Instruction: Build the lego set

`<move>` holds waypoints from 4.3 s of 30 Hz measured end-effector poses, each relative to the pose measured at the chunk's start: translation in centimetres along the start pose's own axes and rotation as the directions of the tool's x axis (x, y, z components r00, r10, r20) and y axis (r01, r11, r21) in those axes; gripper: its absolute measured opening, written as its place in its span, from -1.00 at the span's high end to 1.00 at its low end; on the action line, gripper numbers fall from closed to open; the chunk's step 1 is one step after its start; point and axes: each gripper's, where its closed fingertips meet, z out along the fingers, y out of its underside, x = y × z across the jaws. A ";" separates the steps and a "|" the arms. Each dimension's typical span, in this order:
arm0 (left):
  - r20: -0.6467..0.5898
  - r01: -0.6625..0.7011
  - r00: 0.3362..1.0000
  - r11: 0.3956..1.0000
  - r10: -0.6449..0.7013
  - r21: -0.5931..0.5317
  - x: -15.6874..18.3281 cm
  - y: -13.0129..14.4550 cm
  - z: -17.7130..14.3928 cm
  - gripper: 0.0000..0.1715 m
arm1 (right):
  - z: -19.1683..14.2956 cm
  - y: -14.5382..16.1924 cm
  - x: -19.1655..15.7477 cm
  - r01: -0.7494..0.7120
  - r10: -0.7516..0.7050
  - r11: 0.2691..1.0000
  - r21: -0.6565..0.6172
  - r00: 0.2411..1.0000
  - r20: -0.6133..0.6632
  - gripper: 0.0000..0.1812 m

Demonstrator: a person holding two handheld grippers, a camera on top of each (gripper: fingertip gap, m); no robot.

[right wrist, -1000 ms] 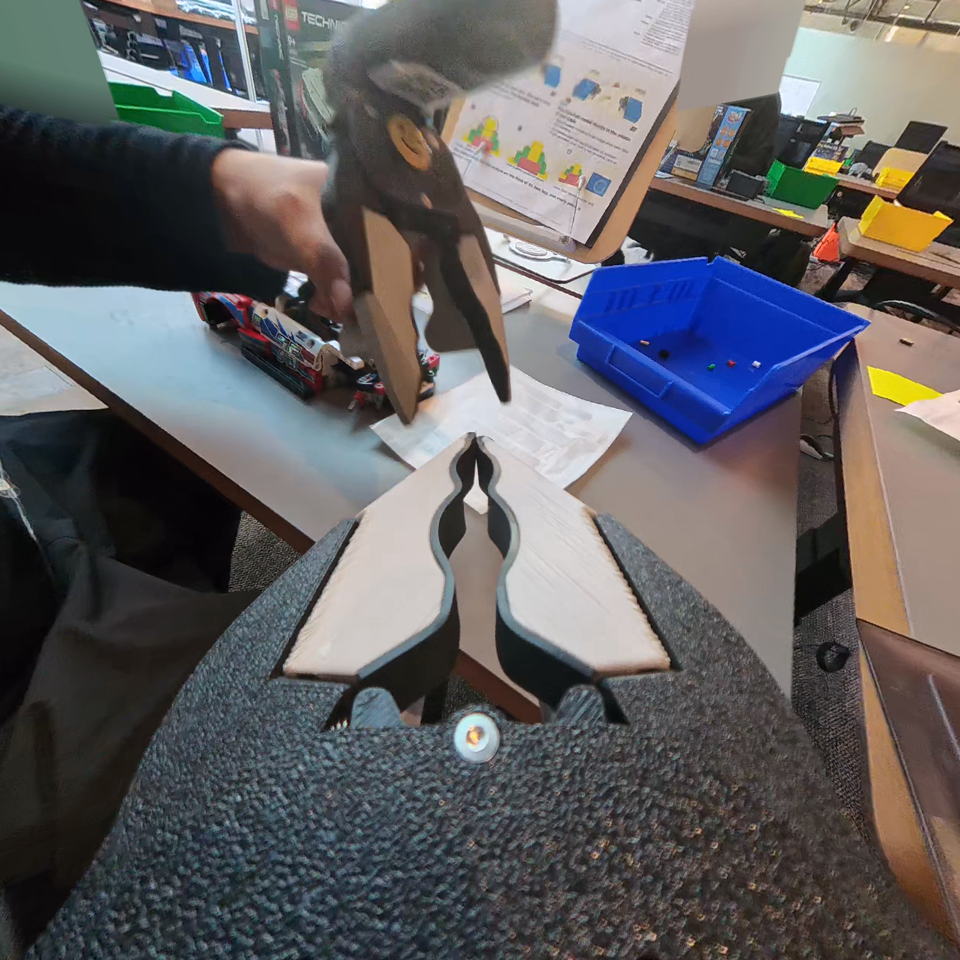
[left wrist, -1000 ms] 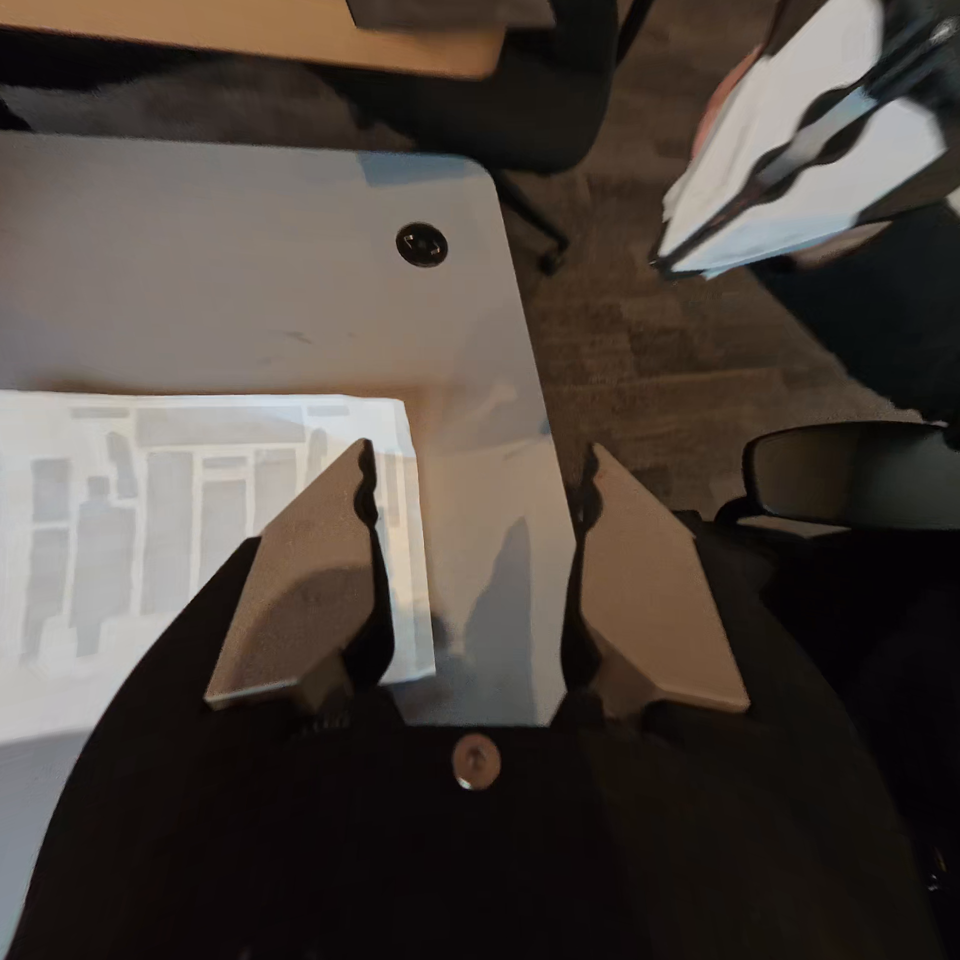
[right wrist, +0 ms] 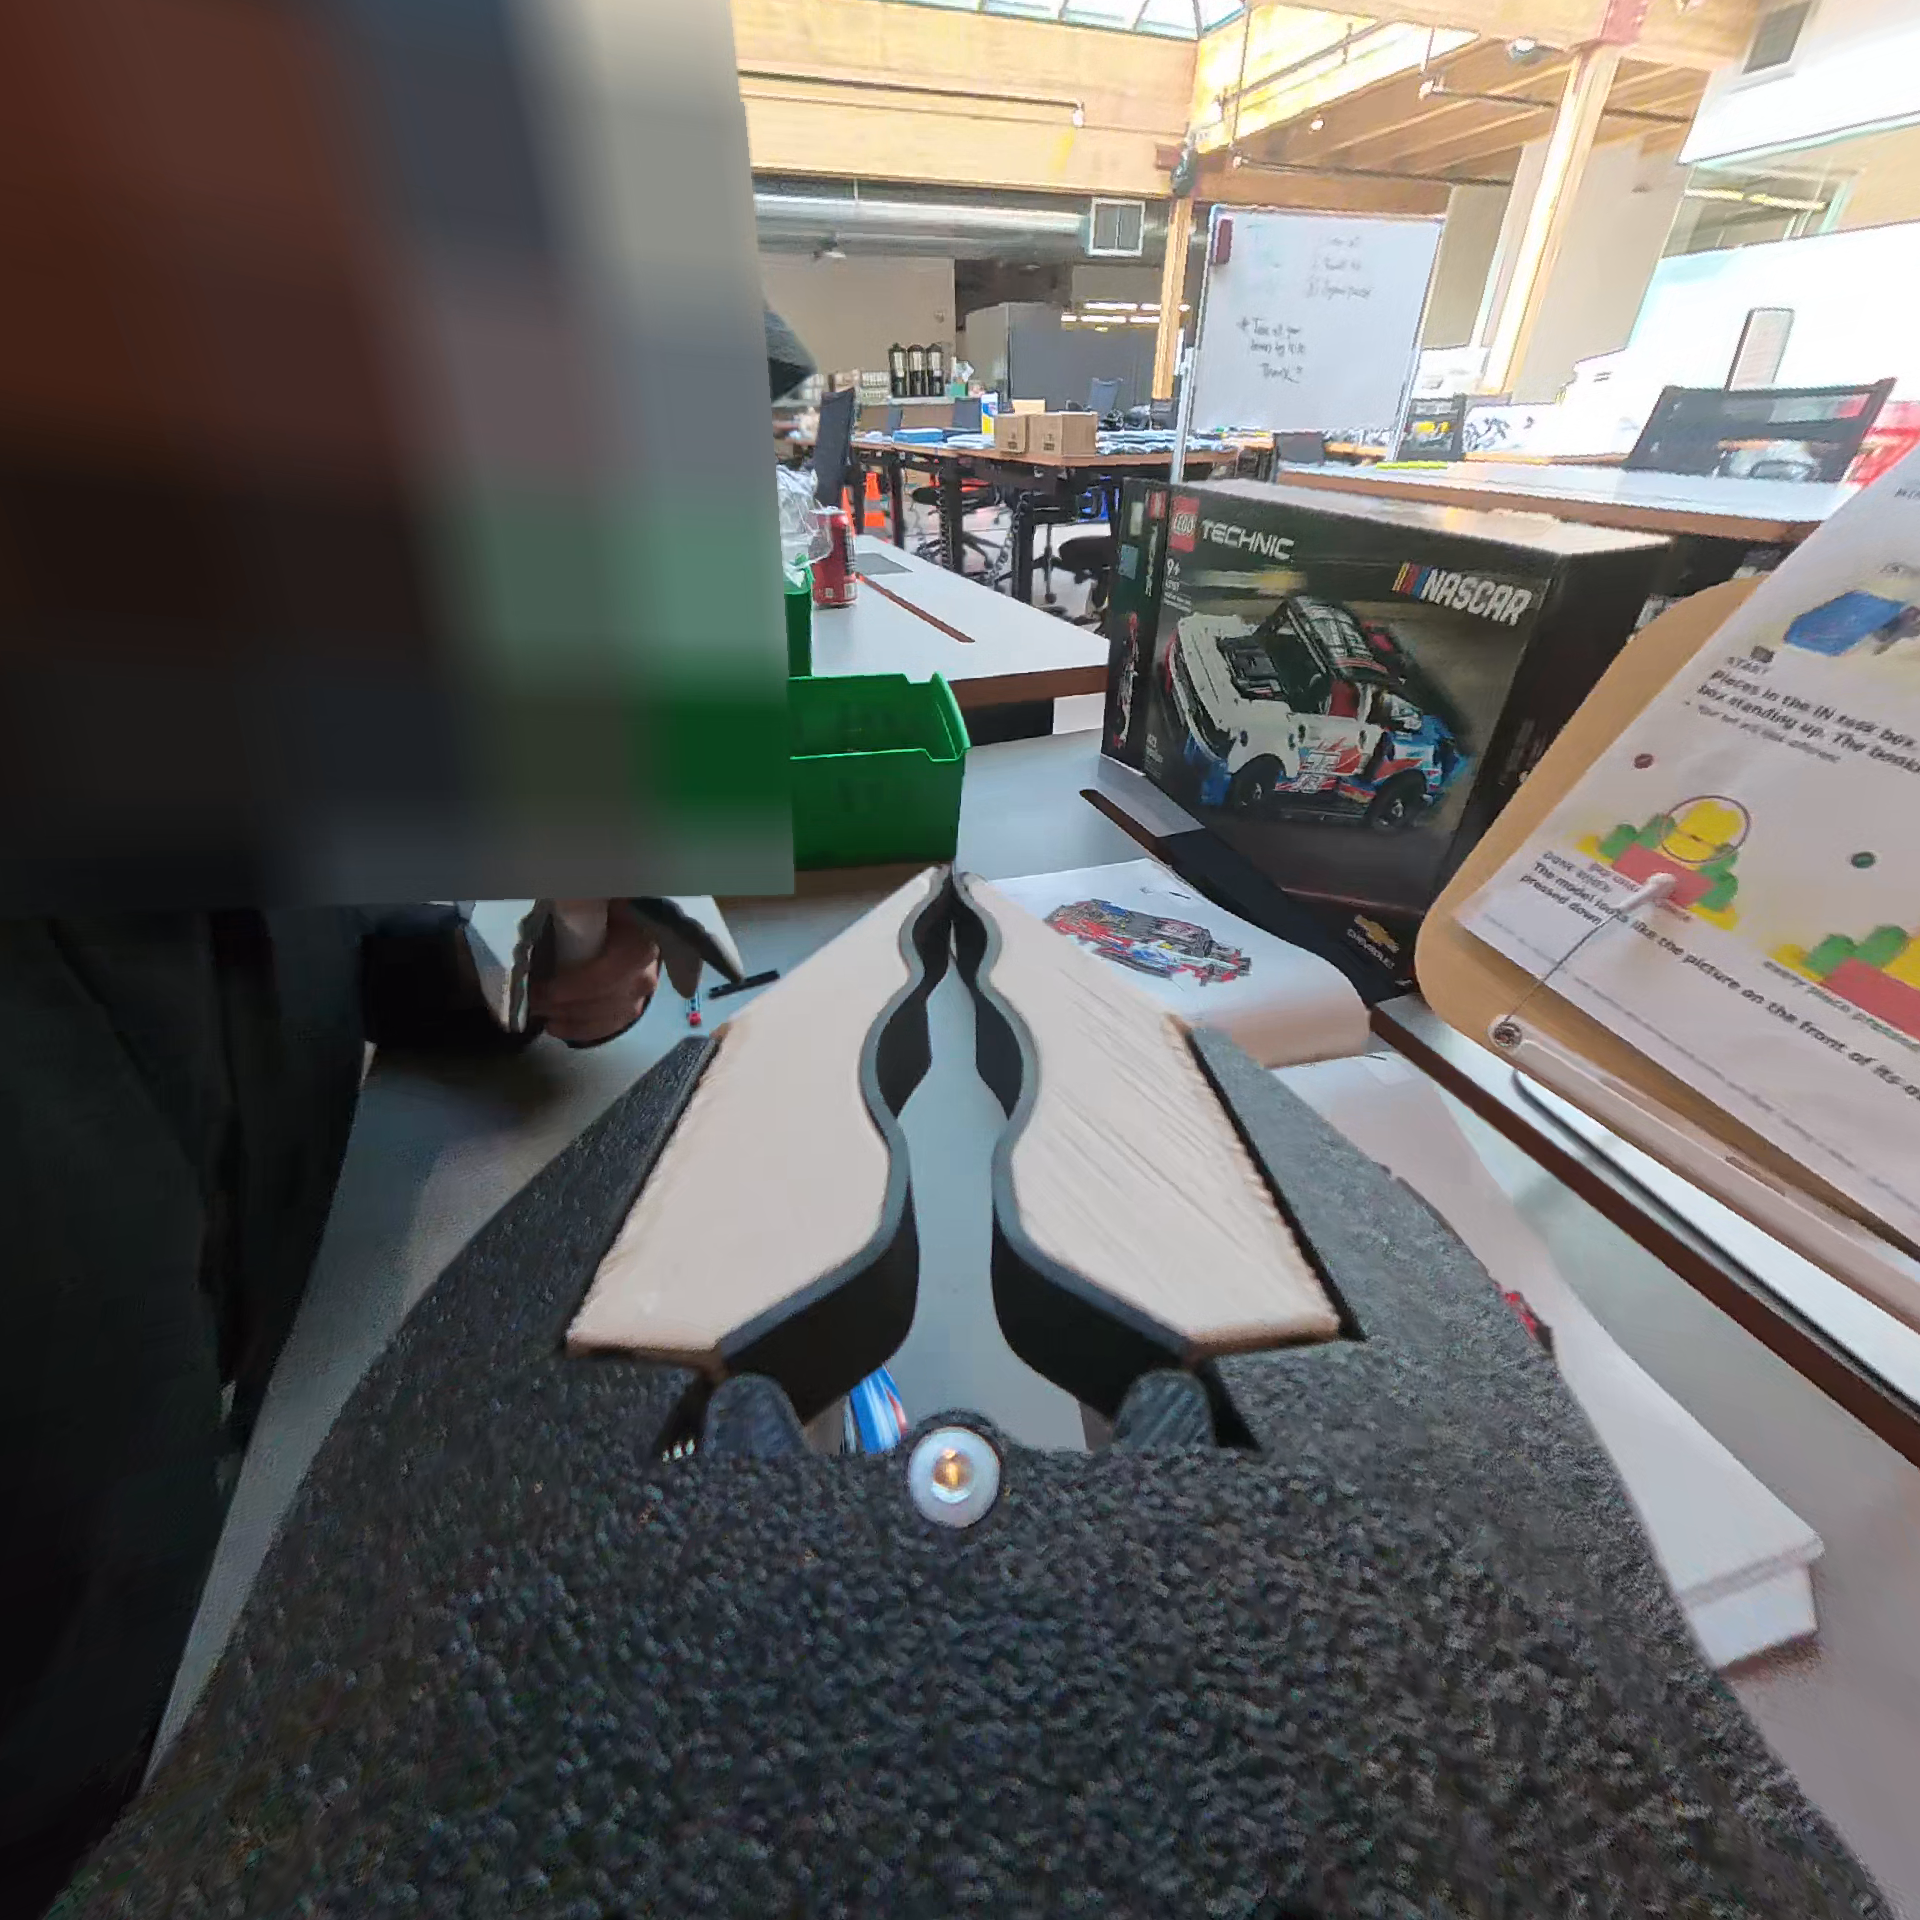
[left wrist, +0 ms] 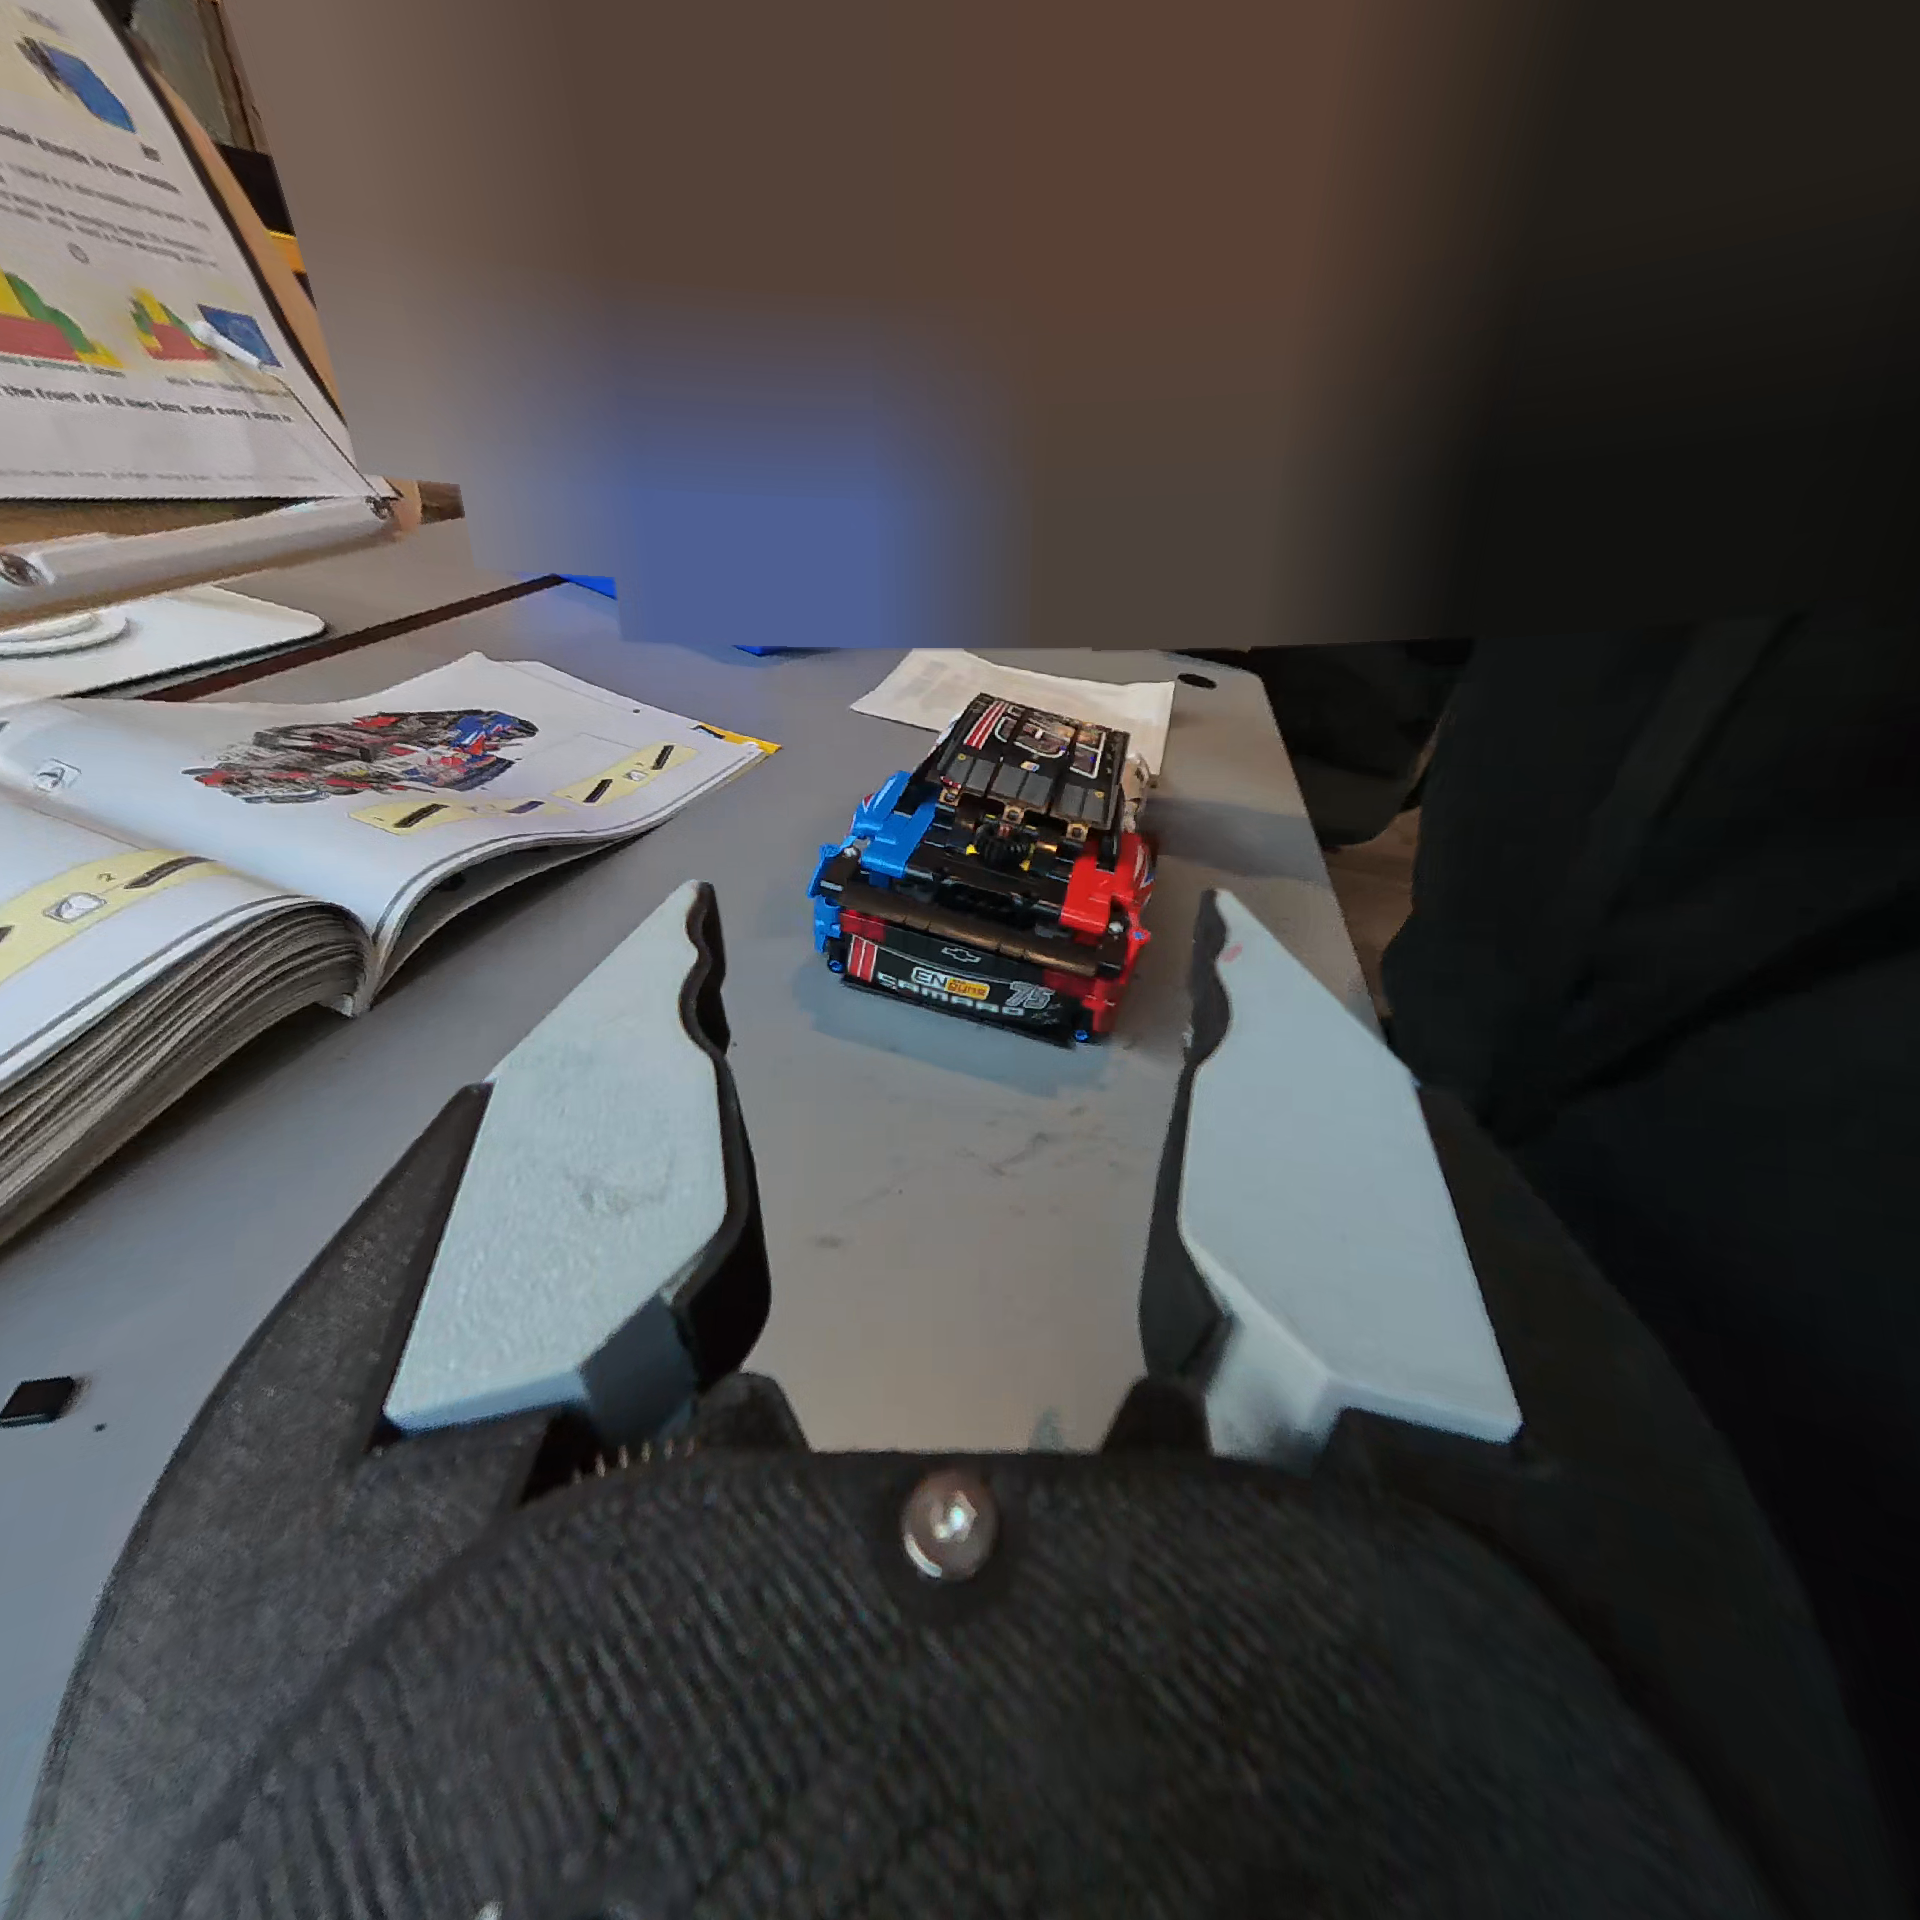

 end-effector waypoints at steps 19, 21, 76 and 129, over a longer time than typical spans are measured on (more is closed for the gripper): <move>-0.104 -0.020 0.994 0.914 -0.024 -0.405 3.5 7.3 6.0 -0.16 | -9.9 15.7 -15.7 -0.246 0.164 0.951 -0.189 0.915 -0.369 1.00; -0.098 -0.070 0.995 0.895 0.029 -0.441 3.0 7.0 6.7 -0.17 | -9.9 17.3 -17.3 -0.263 0.181 0.944 -0.200 0.917 -0.356 1.00; -0.256 -0.288 0.945 0.148 0.201 -0.946 5.5 10.4 16.3 -0.63 | -16.3 18.6 -22.3 -0.188 0.158 0.982 -0.034 0.901 -0.404 1.00; -0.102 -0.317 0.910 0.518 0.402 -0.794 15.2 4.1 9.4 -0.48 | -14.0 21.0 -26.2 -0.063 0.099 0.983 0.174 0.973 -0.208 1.00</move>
